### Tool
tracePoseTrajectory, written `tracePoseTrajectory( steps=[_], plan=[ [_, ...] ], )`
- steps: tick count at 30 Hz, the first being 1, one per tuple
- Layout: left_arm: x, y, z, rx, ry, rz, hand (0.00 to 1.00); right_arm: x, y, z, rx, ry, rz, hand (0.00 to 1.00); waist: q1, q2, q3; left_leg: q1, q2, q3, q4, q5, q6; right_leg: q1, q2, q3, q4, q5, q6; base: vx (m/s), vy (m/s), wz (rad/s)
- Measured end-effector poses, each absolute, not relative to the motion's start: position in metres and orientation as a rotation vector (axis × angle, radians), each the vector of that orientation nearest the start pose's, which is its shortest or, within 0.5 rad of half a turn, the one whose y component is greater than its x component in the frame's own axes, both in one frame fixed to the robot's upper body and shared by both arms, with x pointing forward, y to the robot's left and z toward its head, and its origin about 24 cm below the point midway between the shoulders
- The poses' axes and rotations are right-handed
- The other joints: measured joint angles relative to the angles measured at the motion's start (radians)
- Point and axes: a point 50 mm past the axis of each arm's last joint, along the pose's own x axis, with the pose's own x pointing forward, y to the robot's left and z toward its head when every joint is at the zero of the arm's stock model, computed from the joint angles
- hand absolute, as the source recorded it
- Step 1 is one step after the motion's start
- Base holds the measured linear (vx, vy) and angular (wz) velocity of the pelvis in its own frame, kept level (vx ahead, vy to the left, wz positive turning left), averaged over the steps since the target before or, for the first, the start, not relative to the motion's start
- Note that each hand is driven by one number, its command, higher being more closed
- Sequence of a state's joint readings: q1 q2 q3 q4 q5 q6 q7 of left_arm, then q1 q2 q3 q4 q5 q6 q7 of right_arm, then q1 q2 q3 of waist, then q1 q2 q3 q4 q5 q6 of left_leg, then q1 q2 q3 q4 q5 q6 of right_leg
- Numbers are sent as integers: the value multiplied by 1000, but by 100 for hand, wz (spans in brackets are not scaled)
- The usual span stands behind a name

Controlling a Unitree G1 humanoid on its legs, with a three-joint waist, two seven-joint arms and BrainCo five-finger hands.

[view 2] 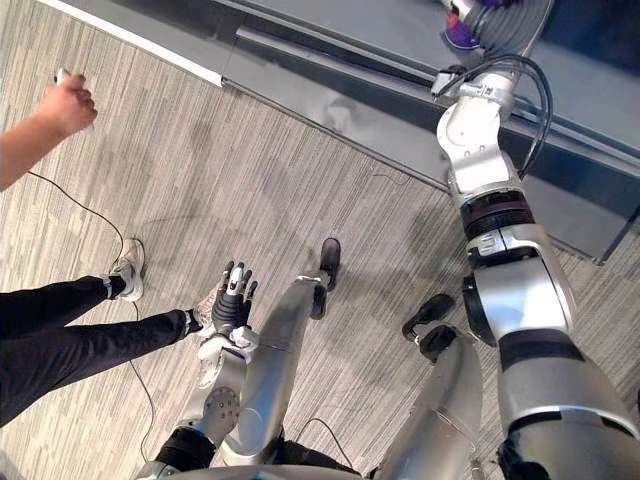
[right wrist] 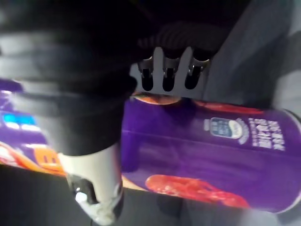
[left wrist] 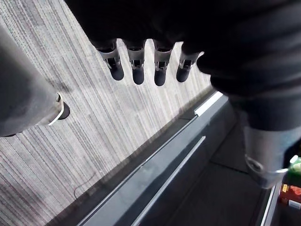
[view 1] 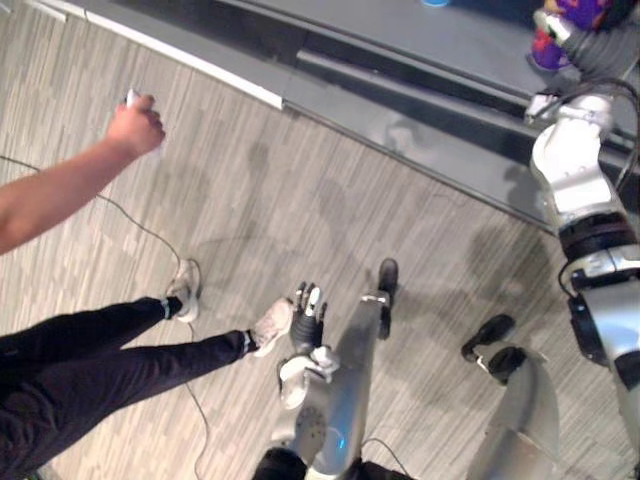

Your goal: Put the gum and the chips on the shelf.

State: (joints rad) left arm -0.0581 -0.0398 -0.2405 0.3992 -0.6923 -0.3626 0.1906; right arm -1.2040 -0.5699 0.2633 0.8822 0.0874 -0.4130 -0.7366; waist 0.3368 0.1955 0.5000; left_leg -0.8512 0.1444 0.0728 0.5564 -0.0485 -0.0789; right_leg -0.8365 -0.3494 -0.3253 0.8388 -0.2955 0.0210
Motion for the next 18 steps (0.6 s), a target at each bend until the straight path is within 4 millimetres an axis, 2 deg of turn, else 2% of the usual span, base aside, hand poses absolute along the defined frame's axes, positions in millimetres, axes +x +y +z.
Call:
tracePoseTrajectory(
  steps=[3, 6, 12, 18],
  plan=[
    [248, 108, -13, -664, 116, 175, 0, 380, -220, 305, -299, -852, -630, 0, -4, 0, 0, 15, 3, 3, -12, 1, -2, 12, 5, 0, -12, 0, 0, 51, -62, -3],
    [248, 109, -12, -665, 104, 180, 0, 385, -221, 289, -313, -791, -629, 0, -9, 0, 0, 40, 4, 4, -22, 1, -2, 36, 7, -4, -22, 0, 0, 47, -57, -1],
    [246, 111, -18, -649, 130, 203, 0, 393, -212, 243, -346, -650, -581, 0, -37, 0, 0, 101, 9, 11, -52, 3, -5, 96, 18, -8, -57, 5, 7, 27, -51, -4],
    [233, 117, -50, -621, 246, 221, 0, 393, -193, 197, -301, -541, -487, 0, -92, -1, 0, 219, 24, 44, -135, 17, -6, 200, 51, -3, -155, 41, 23, 44, -42, -16]
  ],
)
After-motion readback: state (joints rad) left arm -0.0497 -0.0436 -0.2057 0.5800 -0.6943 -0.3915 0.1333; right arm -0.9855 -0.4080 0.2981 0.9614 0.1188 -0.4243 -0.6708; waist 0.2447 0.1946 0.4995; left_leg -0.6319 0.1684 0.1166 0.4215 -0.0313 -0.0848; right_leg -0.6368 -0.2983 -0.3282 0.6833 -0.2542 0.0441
